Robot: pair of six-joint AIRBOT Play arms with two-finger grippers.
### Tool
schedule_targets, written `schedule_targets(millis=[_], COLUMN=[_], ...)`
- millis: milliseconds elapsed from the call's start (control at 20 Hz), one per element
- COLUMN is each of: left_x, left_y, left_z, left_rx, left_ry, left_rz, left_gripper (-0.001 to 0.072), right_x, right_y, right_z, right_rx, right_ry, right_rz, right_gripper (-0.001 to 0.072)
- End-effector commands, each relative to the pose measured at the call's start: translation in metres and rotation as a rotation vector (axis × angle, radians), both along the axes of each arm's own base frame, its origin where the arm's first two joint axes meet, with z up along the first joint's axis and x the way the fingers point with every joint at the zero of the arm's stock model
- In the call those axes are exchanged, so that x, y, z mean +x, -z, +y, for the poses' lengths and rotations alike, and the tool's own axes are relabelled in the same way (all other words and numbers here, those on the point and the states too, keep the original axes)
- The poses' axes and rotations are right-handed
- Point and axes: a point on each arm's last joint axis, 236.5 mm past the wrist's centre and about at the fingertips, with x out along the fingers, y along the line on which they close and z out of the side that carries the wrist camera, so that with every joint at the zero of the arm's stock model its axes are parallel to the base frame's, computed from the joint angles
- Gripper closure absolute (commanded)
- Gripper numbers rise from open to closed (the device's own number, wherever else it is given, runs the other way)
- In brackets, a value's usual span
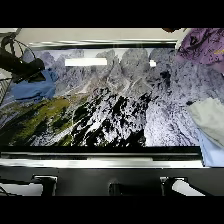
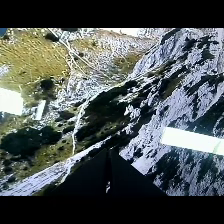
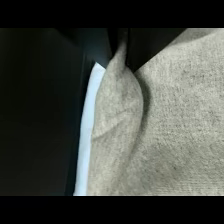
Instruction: Fold the clothes and pants, and hang the long-sleeved shirts on hangers.
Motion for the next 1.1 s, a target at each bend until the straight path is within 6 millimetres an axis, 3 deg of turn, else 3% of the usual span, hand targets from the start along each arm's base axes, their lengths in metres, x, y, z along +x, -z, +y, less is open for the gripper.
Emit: schedule_targets(millis=[0, 400, 450, 550, 650, 700, 750, 850, 900, 950, 1050], left_x=[0.000, 0.000, 0.000, 0.000, 0.000, 0.000, 0.000, 0.000, 0.000, 0.000, -0.001], left_y=[0.000, 0.000, 0.000, 0.000, 0.000, 0.000, 0.000, 0.000, 0.000, 0.000, 0.000], left_z=[0.000, 0.000, 0.000, -0.001, 0.000, 0.000, 0.000, 0.000, 0.000, 0.000, 0.001], left_rx=[0.000, 0.000, 0.000, 0.000, 0.000, 0.000, 0.000, 0.000, 0.000, 0.001, 0.009], left_ry=[0.001, 0.001, 0.001, 0.001, 0.001, 0.001, 0.001, 0.001, 0.002, 0.004, 0.019], left_rz=[0.000, 0.000, 0.000, 0.000, 0.000, 0.000, 0.000, 0.000, 0.000, -0.001, -0.003], left_gripper=[0.0686, 0.0686, 0.0686, 0.0686, 0.0686, 0.0685, 0.0686, 0.0685, 0.0685, 0.0685, 0.0685], right_x=[-0.014, -0.034, -0.039, -0.047, -0.054, -0.052, -0.045, -0.012, 0.016, 0.049, 0.127], right_y=[0.007, 0.028, 0.030, 0.032, 0.028, 0.025, 0.020, 0.005, -0.003, -0.010, -0.028], right_z=[0.000, 0.011, 0.013, 0.013, 0.008, 0.003, -0.003, -0.017, -0.020, -0.017, 0.011], right_rx=[-0.007, 0.037, 0.043, 0.042, 0.021, 0.012, -0.001, -0.043, -0.050, -0.045, -0.007], right_ry=[0.004, 0.002, 0.005, 0.004, -0.008, -0.042, -0.077, -0.143, -0.192, -0.257, -0.448], right_rz=[0.054, 0.141, 0.161, 0.198, 0.235, 0.239, 0.221, 0.100, -0.010, -0.136, -0.391], right_gripper=[0.0676, 0.0671, 0.0633, 0.0471, 0.0431, 0.0346, 0.0270, 0.0278, 0.0296, 0.0347, 0.0555])
